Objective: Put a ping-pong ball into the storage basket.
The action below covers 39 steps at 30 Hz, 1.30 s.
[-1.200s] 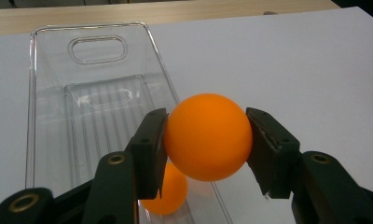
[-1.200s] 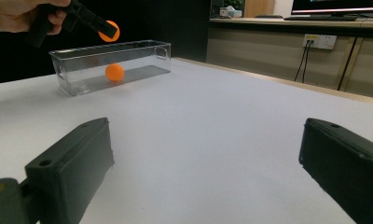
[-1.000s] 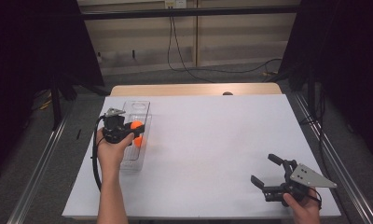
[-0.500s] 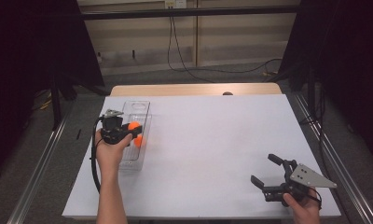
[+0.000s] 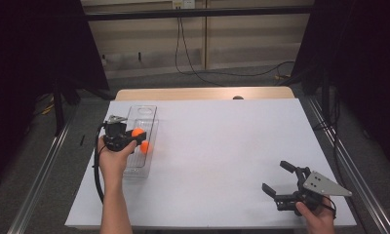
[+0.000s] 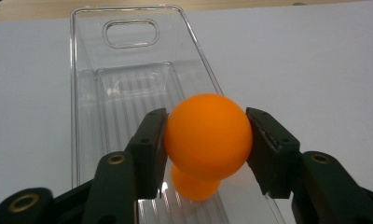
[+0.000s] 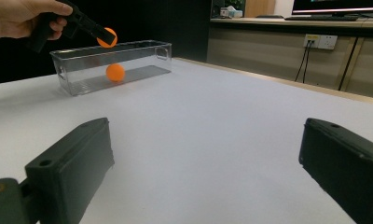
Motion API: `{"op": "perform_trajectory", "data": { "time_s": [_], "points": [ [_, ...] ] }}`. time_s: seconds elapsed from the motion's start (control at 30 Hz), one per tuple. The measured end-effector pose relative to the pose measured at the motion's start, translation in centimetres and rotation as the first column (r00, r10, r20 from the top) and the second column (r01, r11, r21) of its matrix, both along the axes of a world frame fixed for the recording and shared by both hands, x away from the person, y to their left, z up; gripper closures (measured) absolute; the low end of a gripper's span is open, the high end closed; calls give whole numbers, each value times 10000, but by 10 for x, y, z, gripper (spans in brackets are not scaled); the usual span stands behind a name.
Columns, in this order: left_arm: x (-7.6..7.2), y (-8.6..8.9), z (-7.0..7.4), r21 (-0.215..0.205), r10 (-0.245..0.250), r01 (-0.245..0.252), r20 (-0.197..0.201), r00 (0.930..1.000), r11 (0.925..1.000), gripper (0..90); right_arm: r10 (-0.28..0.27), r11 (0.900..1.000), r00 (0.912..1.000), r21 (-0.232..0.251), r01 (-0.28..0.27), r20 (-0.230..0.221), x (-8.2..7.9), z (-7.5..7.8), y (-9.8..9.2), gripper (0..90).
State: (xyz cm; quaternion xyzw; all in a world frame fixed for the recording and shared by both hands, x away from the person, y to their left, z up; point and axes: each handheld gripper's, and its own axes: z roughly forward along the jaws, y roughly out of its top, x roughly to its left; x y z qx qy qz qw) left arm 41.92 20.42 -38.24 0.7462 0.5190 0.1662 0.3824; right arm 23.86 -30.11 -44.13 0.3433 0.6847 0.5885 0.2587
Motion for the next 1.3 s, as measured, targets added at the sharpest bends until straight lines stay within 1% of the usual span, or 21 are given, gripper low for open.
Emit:
{"op": "perform_trajectory", "data": {
  "time_s": [0.47, 0.87, 0.93, 1.2, 1.3],
  "points": [
    [2, 2, -5, 301, 203, -200, -109, 9997, 9993, 508, 37, 10000, 10000, -41, -37, 17, 0, 0, 0, 22],
    [3, 3, -9, 364, 310, -303, -185, 9993, 9989, 507, 50, 10000, 10000, -43, -50, -23, 0, 0, 1, 22],
    [3, 3, -10, 425, 376, -369, -174, 9991, 9984, 507, 45, 10000, 10000, -33, -45, -24, 0, 0, 1, 23],
    [4, 3, -11, 521, 394, -383, -198, 9990, 9979, 507, 74, 10000, 10000, -58, -74, -1, 0, 0, 1, 22],
    [4, 3, -11, 563, 417, -408, -149, 9990, 9976, 506, 66, 10000, 10000, -53, -66, -5, 0, 0, 1, 22]
  ]
}}
